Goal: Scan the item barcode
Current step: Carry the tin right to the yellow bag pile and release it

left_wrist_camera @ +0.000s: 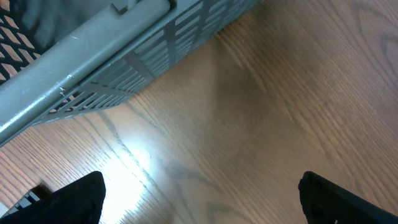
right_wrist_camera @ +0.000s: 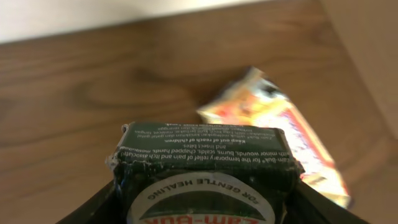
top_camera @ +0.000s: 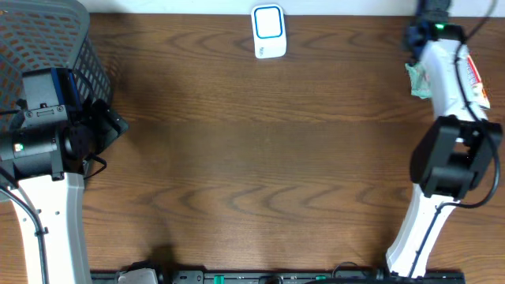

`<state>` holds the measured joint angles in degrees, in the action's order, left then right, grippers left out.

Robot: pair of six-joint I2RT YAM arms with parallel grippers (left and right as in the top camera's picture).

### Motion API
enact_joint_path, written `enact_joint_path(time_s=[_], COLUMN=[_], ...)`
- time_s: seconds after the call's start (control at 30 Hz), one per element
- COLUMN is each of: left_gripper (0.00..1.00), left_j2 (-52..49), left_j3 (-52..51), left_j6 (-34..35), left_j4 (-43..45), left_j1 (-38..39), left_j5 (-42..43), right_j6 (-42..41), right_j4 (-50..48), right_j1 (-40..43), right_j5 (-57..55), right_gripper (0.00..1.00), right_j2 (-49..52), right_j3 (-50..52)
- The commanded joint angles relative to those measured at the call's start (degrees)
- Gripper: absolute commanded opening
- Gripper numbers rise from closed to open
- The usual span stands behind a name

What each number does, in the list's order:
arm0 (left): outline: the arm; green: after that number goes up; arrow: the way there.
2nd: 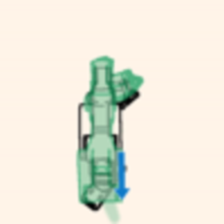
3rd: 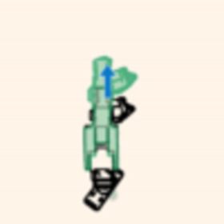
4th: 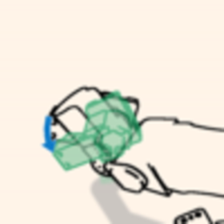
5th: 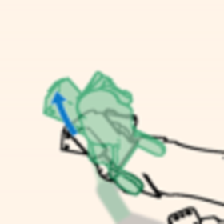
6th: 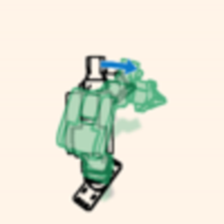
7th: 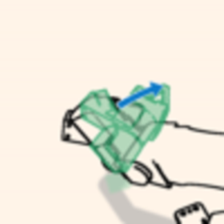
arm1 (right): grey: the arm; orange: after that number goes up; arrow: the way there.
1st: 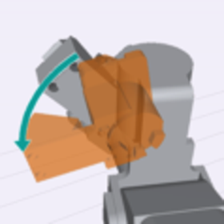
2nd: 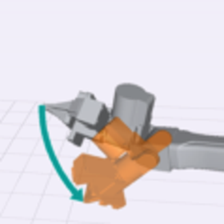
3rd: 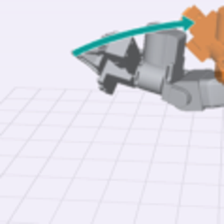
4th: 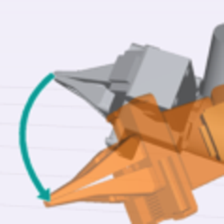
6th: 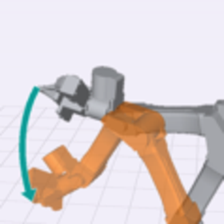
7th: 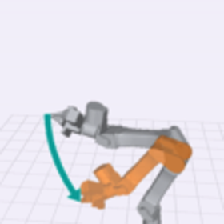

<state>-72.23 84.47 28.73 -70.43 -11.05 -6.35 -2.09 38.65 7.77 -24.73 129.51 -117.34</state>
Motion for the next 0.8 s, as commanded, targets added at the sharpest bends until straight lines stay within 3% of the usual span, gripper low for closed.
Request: enact_joint_path(time_s=[0.0, 0.07, 0.3, 0.6, 0.67, 0.7, 0.77], left_gripper=[0.98, 0.98, 0.98, 0.98, 0.98, 0.98, 0.98], left_j2=[0.0, 0.0, 0.0, 0.0, 0.0, 0.0, 0.0], left_j3=[0.13, 0.13, 0.13, 0.13, 0.13, 0.13, 0.13], left_j6=[0.52, 0.52, 0.52, 0.52, 0.52, 0.52, 0.52], left_j4=[-0.07, -0.04, -0.04, -0.04, -0.07, -0.04, -0.07], left_j1=[-0.2, -0.2, -0.2, -0.2, -0.2, -0.2, -0.2], left_j5=[-0.15, -0.15, -0.15, -0.15, -0.15, -0.15, -0.15], right_j6=[0.39, 0.17, -2.64, -3.23, -3.23, -3.21, -3.21], right_j4=[0.9, 1.55, 3.67, 6.51, 8.48, 9.86, 12.92], right_j1=[1.84, 3.02, 5.62, 5.6, 4.79, 4.35, 3.56], right_j5=[-0.61, -0.61, -0.68, -0.55, 0.26, 1.27, 5.44], right_gripper=[0.62, 0.68, 0.74, 0.77, 0.85, 0.99, 0.99], right_j2=[-0.33, -0.33, -0.63, -5.33, -7.91, -9.38, -12.85], right_j3=[-0.5, -0.5, -0.5, -0.5, -0.5, -0.5, -0.5])
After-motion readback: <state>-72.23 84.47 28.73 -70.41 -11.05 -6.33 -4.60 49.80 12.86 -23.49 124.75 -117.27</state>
